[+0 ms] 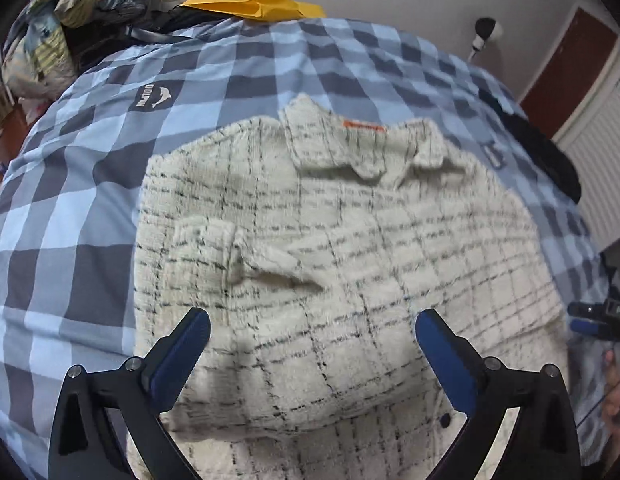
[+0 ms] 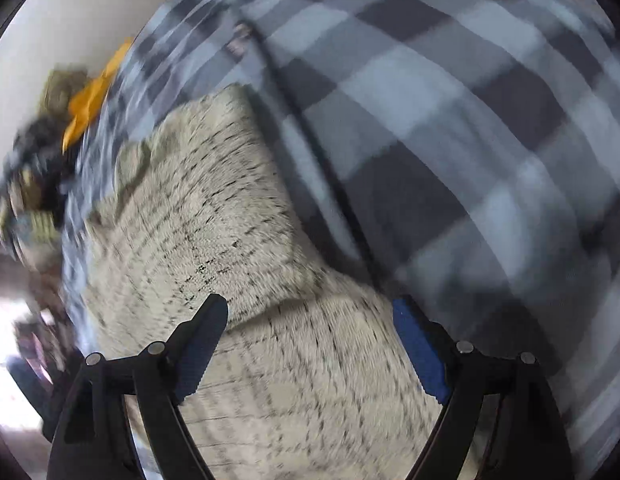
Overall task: Fold small clothes
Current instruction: 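Pinch and tuck the folded shirt fabric with the right tool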
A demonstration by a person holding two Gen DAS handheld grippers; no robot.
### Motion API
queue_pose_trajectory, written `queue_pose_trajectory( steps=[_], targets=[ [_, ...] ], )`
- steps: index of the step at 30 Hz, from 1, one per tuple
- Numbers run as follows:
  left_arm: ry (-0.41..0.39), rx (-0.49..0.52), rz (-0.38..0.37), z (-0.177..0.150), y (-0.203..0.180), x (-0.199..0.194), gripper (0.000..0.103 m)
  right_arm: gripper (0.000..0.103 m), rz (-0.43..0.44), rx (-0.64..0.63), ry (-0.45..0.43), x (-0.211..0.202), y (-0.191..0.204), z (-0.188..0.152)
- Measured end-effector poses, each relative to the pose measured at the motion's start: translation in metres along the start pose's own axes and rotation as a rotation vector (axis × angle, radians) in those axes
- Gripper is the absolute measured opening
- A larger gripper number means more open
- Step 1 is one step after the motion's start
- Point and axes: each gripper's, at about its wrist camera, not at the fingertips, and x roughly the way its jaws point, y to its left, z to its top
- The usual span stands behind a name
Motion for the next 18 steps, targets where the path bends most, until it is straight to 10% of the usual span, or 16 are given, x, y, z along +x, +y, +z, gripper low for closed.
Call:
queue_pose_trajectory(
  steps=[9, 11, 13, 18],
  targets=[
    [-0.096, 0.041, 0.088, -0.030, -0.005, -0.019, 0.103, 0.083, -0.281, -0.236, 0.050, 0.034, 0.019, -0.009],
    [-0.103, 0.040, 0.102, -0.035, -0.006, -0.022, 0.103, 0.064, -0.277, -0.265, 0.057, 0.046, 0.024, -0.011],
    [-0.108, 0.054, 0.119, -0.041, -0.007, -0.024, 0.103, 0.011, -0.284, -0.279, 0.040, 0.054, 0.025, -0.011],
    [-0.091, 0.046, 0.103, -0.046, -0.006, -0.022, 0.103, 0.011, -0.153, -0.124, 0.002, 0.045, -0.004, 0.006]
  ],
)
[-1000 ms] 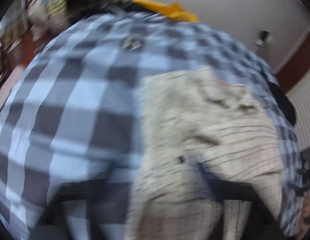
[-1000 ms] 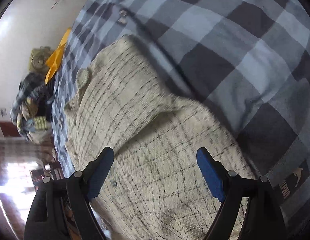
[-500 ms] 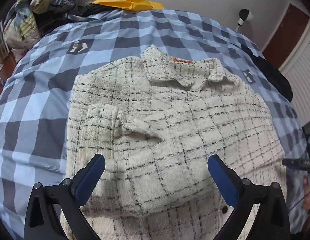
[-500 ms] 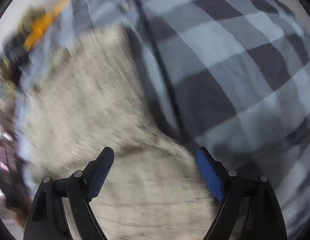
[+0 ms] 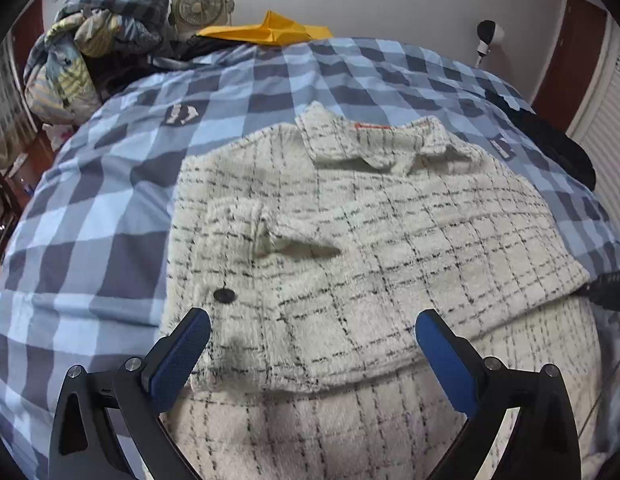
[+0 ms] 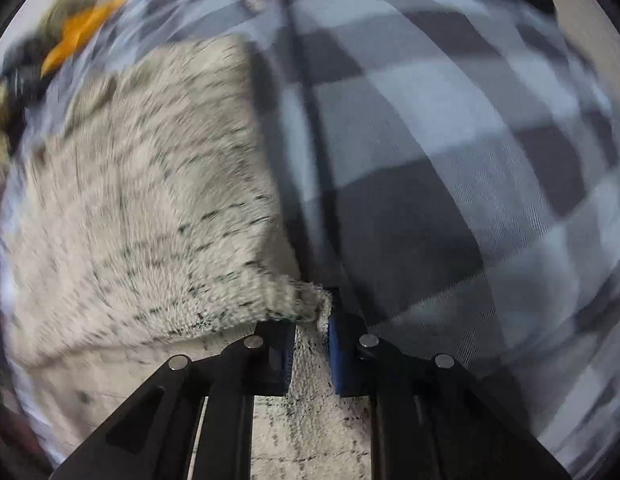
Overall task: Fold small clothes
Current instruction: 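Pinch and tuck the folded shirt fabric with the right tool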
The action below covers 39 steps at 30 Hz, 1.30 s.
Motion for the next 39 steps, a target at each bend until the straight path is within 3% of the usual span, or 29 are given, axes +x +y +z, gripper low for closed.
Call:
queue_pose_trajectory(
  steps=[2, 5, 10, 11, 14, 17, 19, 21, 23, 29, 32, 33, 34, 35, 36, 39],
  targets=[
    [0.001, 0.003, 0.014, 0.000, 0.000, 0.004, 0.103, 0.011, 0.146, 0.168, 0.019, 0.000, -0.034, 0.005],
    [0.029, -0.004, 0.044, -0.001, 0.003, 0.018, 0.103, 0.011, 0.265, 0.326, 0.033, 0.010, -0.067, 0.004],
    [0.081, -0.044, 0.067, -0.010, 0.013, 0.039, 0.103, 0.011, 0.370, 0.480, 0.047, 0.020, -0.096, -0.009],
    [0.087, -0.047, 0.072, -0.012, 0.015, 0.043, 0.103, 0.011, 0.369, 0.479, 0.056, 0.019, -0.097, -0.011],
    [0.091, -0.037, 0.088, -0.015, 0.018, 0.049, 0.103, 0.031, 0.264, 0.460, 0.080, -0.005, -0.093, -0.015],
    [0.097, -0.010, 0.108, -0.016, 0.016, 0.056, 0.103, 0.037, 0.186, 0.381, -0.042, -0.046, -0.077, -0.012],
    [0.085, 0.005, 0.118, -0.017, 0.015, 0.058, 0.103, 0.063, 0.141, 0.305, -0.097, -0.057, -0.062, -0.002],
    [0.073, 0.008, 0.118, -0.019, 0.015, 0.059, 0.103, 0.064, 0.161, 0.193, -0.132, -0.062, -0.050, 0.024],
    [0.049, 0.017, 0.112, -0.023, 0.016, 0.061, 0.103, 0.067, 0.187, 0.165, -0.151, -0.059, -0.041, 0.048],
    [0.050, 0.021, 0.104, -0.019, 0.018, 0.062, 0.103, 0.067, 0.162, 0.093, -0.033, -0.007, -0.005, 0.105],
    [0.051, 0.010, 0.104, -0.015, 0.019, 0.061, 0.103, 0.067, 0.129, 0.048, 0.013, 0.008, 0.017, 0.116],
    [0.046, 0.005, 0.106, -0.014, 0.019, 0.060, 0.103, 0.067, 0.117, 0.016, 0.039, 0.014, 0.022, 0.116],
    [0.040, 0.001, 0.108, -0.013, 0.020, 0.060, 0.103, 0.059, 0.109, -0.005, 0.049, 0.012, 0.025, 0.115],
    [0.034, -0.005, 0.110, -0.011, 0.021, 0.060, 0.103, 0.044, 0.077, -0.037, 0.040, 0.015, 0.029, 0.114],
    [0.032, -0.014, 0.110, -0.010, 0.021, 0.060, 0.103, 0.003, 0.060, -0.063, 0.021, 0.014, 0.032, 0.113],
    [0.036, -0.028, 0.100, -0.010, 0.023, 0.061, 0.103, 0.003, 0.104, -0.045, -0.029, -0.004, 0.025, 0.115]
  ],
)
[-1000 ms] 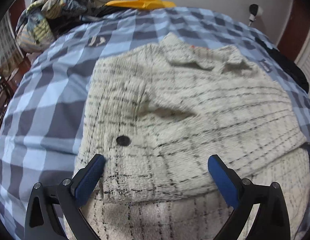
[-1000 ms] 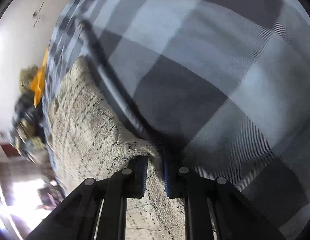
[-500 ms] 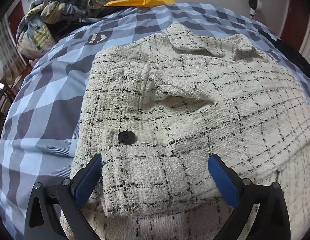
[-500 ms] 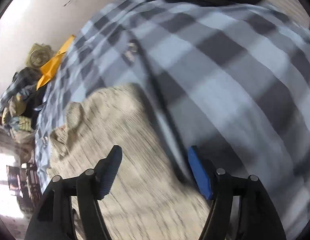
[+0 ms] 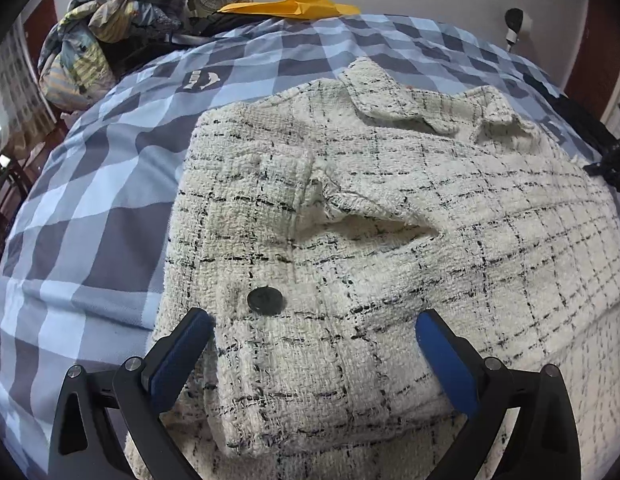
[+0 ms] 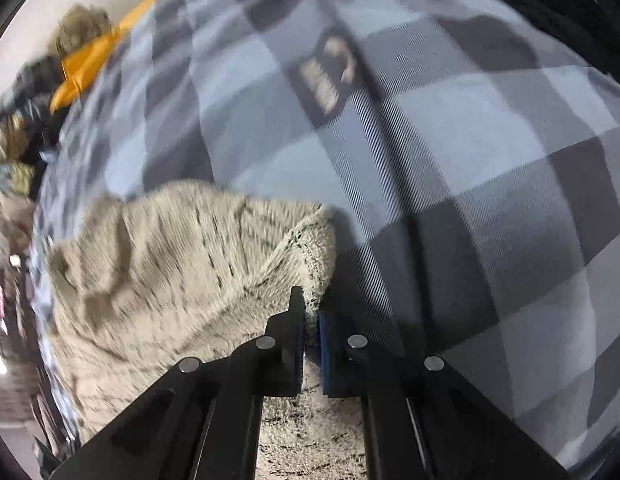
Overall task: Fold small clothes
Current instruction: 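Pinch and tuck the folded shirt fabric with the right tool, then grasp the shirt hem edge with the right tool while the left tool grasps beside it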
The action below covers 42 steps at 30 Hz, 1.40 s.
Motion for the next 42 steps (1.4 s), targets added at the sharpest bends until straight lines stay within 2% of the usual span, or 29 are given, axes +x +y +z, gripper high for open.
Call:
queue_pose_trajectory(
  steps=[4, 6, 7, 9, 10, 11, 12, 14, 15, 16, 17, 18, 19, 21, 23, 25, 27, 28, 30, 32, 34, 36, 38, 39, 41, 42],
  targets=[
    [-0.007, 0.016, 0.013, -0.003, -0.002, 0.000, 0.103, 0.001, 0.055, 0.130, -0.101, -0.032, -0.036, -0.010],
    [-0.007, 0.017, 0.011, -0.004, -0.001, 0.001, 0.103, 0.000, 0.004, 0.224, -0.148, -0.043, -0.061, -0.014],
    [-0.008, 0.017, 0.009, -0.004, -0.001, 0.001, 0.103, 0.000, -0.016, 0.245, -0.148, -0.043, -0.064, -0.012],
    [-0.004, 0.016, 0.008, -0.003, -0.001, 0.001, 0.103, 0.000, 0.001, 0.255, -0.067, -0.033, -0.079, -0.010],
    [-0.002, 0.015, 0.009, -0.004, -0.001, 0.001, 0.103, 0.000, 0.008, 0.266, -0.061, -0.036, -0.083, -0.014],
    [-0.001, 0.014, 0.010, -0.004, -0.001, 0.001, 0.103, 0.000, 0.035, 0.250, -0.112, -0.049, -0.085, -0.020],
    [-0.001, 0.013, 0.012, -0.004, -0.001, 0.001, 0.103, 0.000, 0.059, 0.216, -0.145, -0.058, -0.080, -0.023],
    [-0.001, 0.012, 0.016, -0.003, -0.002, 0.000, 0.103, 0.008, 0.048, 0.136, -0.144, -0.071, -0.063, -0.031],
    [0.001, 0.010, 0.019, -0.003, -0.002, -0.001, 0.103, 0.024, 0.017, 0.084, -0.114, -0.074, -0.047, -0.038],
    [0.003, 0.007, 0.021, -0.003, -0.002, -0.002, 0.103, 0.045, 0.003, 0.032, -0.092, -0.076, -0.033, -0.045],
    [0.004, 0.004, 0.021, -0.002, -0.002, -0.004, 0.103, 0.051, 0.005, -0.016, -0.088, -0.077, -0.017, -0.051],
    [-0.002, -0.002, 0.018, 0.000, -0.002, -0.007, 0.103, 0.055, 0.009, -0.067, -0.088, -0.082, -0.006, -0.063],
    [-0.015, -0.009, 0.010, 0.002, -0.002, -0.011, 0.103, 0.055, 0.029, -0.152, -0.087, -0.087, 0.020, -0.081],
    [-0.041, -0.012, -0.005, 0.005, -0.002, -0.017, 0.103, 0.055, 0.043, -0.278, -0.068, -0.085, 0.062, -0.095],
    [-0.013, 0.006, 0.017, 0.004, -0.004, -0.013, 0.103, 0.055, 0.011, -0.406, -0.061, -0.076, 0.104, -0.122],
    [0.043, 0.016, 0.075, -0.001, -0.001, -0.002, 0.103, 0.055, -0.030, -0.482, -0.042, -0.060, 0.120, -0.136],
    [0.034, -0.023, 0.045, -0.007, 0.011, -0.005, 0.103, 0.055, -0.072, -0.491, 0.026, -0.037, 0.115, -0.142],
    [0.033, -0.038, 0.057, -0.007, 0.016, -0.008, 0.103, 0.055, -0.092, -0.459, 0.043, -0.029, 0.102, -0.141],
    [0.032, -0.054, 0.092, -0.002, 0.029, -0.020, 0.103, 0.053, -0.076, -0.399, 0.042, -0.031, 0.082, -0.133],
    [0.009, -0.077, 0.079, 0.004, 0.040, -0.039, 0.103, 0.055, -0.058, -0.312, 0.032, -0.053, 0.056, -0.127],
    [0.009, -0.092, 0.071, 0.007, 0.049, -0.057, 0.103, 0.055, -0.181, -0.225, 0.005, -0.086, 0.029, -0.128],
    [0.072, -0.072, 0.051, 0.009, 0.056, -0.077, 0.103, 0.055, -0.169, -0.191, 0.003, -0.116, 0.011, -0.138],
    [0.097, -0.031, 0.012, -0.004, 0.063, -0.105, 0.103, 0.055, -0.137, -0.193, 0.048, -0.149, -0.006, -0.161],
    [0.099, -0.020, -0.002, -0.011, 0.066, -0.116, 0.103, 0.057, -0.137, -0.198, 0.071, -0.159, -0.011, -0.173],
    [0.138, -0.002, -0.044, -0.036, 0.077, -0.139, 0.103, 0.071, -0.161, -0.197, 0.130, -0.180, -0.023, -0.206],
    [0.170, -0.006, -0.062, -0.048, 0.083, -0.147, 0.103, 0.077, -0.179, -0.187, 0.166, -0.178, -0.018, -0.211]
  ],
)
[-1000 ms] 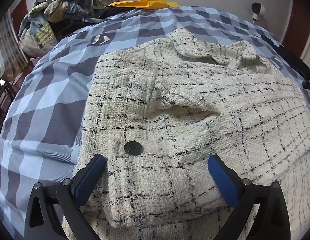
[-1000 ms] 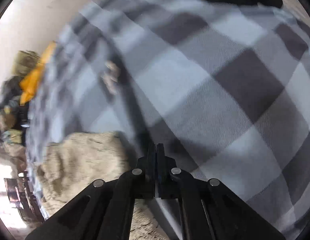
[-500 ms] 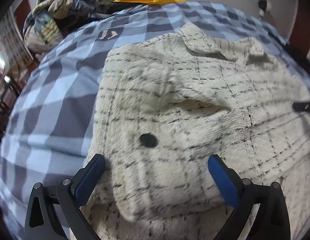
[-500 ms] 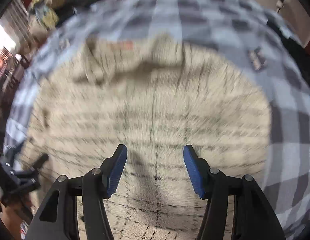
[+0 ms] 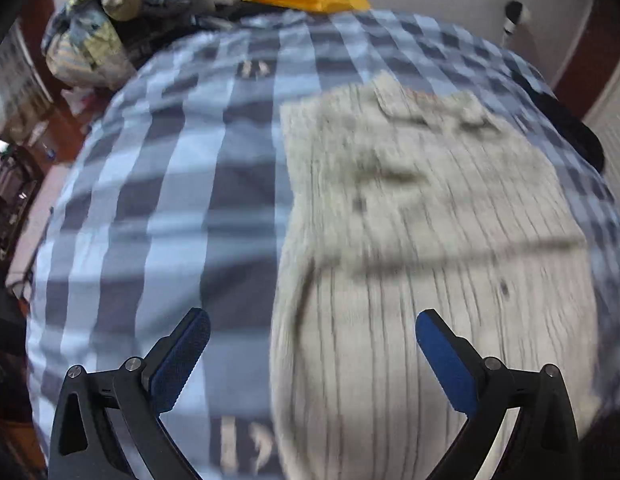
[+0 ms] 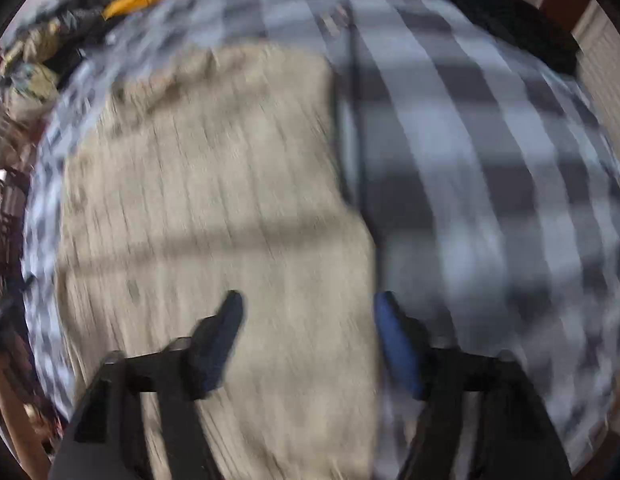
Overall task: Fold small clothes
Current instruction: 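Grasp the shirt hem edge with the right tool while the left tool grasps beside it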
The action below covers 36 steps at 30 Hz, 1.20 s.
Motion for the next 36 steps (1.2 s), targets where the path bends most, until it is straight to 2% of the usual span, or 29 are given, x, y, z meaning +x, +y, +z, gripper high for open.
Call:
queue_pose_trajectory(
  steps=[1, 4, 6, 8, 11, 14, 17, 19, 21, 24, 26, 27, 28, 30, 32, 34, 36],
  targets=[
    [0.025, -0.007, -0.012, -0.008, 0.004, -0.003, 0.103, 0.078, 0.000, 0.010, 0.041, 0.001, -0.004, -0.014],
    [0.172, -0.074, -0.076, -0.052, 0.022, -0.007, 0.103, 0.078, 0.055, 0.066, 0.170, 0.007, -0.026, -0.067],
    [0.244, -0.114, -0.128, -0.077, 0.030, -0.008, 0.103, 0.078, 0.070, 0.106, 0.234, 0.018, -0.033, -0.082],
    [0.304, -0.154, -0.187, -0.097, 0.034, -0.009, 0.103, 0.078, 0.080, 0.133, 0.339, 0.038, -0.038, -0.101],
    [0.371, -0.205, -0.232, -0.114, 0.039, -0.007, 0.103, 0.078, 0.111, 0.182, 0.534, 0.073, -0.048, -0.123],
    [0.399, -0.218, -0.214, -0.119, 0.037, -0.009, 0.103, 0.078, 0.158, 0.228, 0.650, 0.101, -0.052, -0.135],
    [0.444, -0.236, -0.287, -0.122, 0.033, -0.002, 0.103, 0.078, 0.224, 0.250, 0.711, 0.112, -0.049, -0.138],
    [0.472, -0.260, -0.313, -0.123, 0.034, 0.002, 0.103, 0.078, 0.238, 0.224, 0.734, 0.121, -0.039, -0.135],
    [0.495, -0.258, -0.308, -0.125, 0.032, 0.006, 0.103, 0.078, 0.203, 0.163, 0.762, 0.129, -0.025, -0.133],
    [0.518, -0.236, -0.290, -0.125, 0.026, 0.009, 0.103, 0.077, 0.160, 0.067, 0.757, 0.128, -0.007, -0.136],
    [0.550, -0.229, -0.316, -0.126, 0.023, 0.015, 0.103, 0.057, 0.174, 0.029, 0.732, 0.128, 0.007, -0.136],
    [0.572, -0.224, -0.332, -0.129, 0.020, 0.018, 0.103, 0.026, 0.184, 0.018, 0.727, 0.127, 0.010, -0.137],
    [0.588, -0.219, -0.334, -0.131, 0.018, 0.020, 0.103, 0.003, 0.190, 0.011, 0.728, 0.129, 0.015, -0.139],
    [0.615, -0.200, -0.327, -0.135, 0.015, 0.023, 0.103, 0.003, 0.184, 0.004, 0.706, 0.127, 0.020, -0.141],
    [0.636, -0.178, -0.319, -0.140, 0.011, 0.023, 0.103, 0.003, 0.208, 0.017, 0.620, 0.118, 0.021, -0.135],
    [0.639, -0.163, -0.314, -0.144, 0.008, 0.022, 0.102, 0.003, 0.246, 0.039, 0.569, 0.111, 0.019, -0.134],
    [0.618, -0.140, -0.268, -0.144, 0.006, 0.017, 0.096, 0.003, 0.305, 0.059, 0.518, 0.097, 0.012, -0.137]
  ],
)
